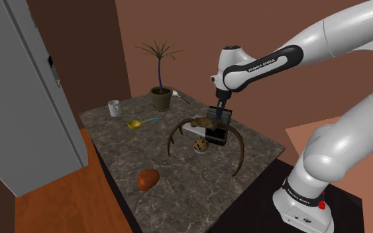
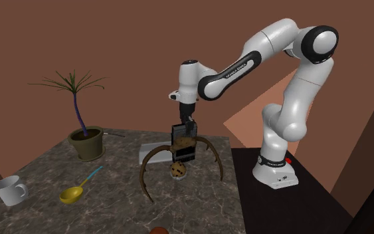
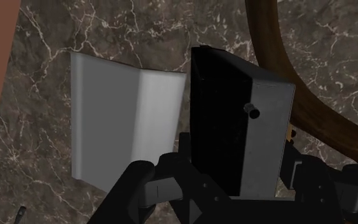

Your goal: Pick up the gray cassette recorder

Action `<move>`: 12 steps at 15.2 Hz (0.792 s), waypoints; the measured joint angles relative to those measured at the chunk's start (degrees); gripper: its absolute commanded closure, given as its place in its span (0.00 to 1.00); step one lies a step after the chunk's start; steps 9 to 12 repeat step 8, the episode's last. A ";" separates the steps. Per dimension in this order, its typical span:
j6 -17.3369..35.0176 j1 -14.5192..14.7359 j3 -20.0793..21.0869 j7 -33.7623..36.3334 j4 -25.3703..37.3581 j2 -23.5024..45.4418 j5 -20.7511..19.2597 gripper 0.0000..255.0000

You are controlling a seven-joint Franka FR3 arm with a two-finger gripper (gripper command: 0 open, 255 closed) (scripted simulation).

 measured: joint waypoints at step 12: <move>-6.44 0.21 0.29 -0.39 4.20 -2.24 0.43 1.00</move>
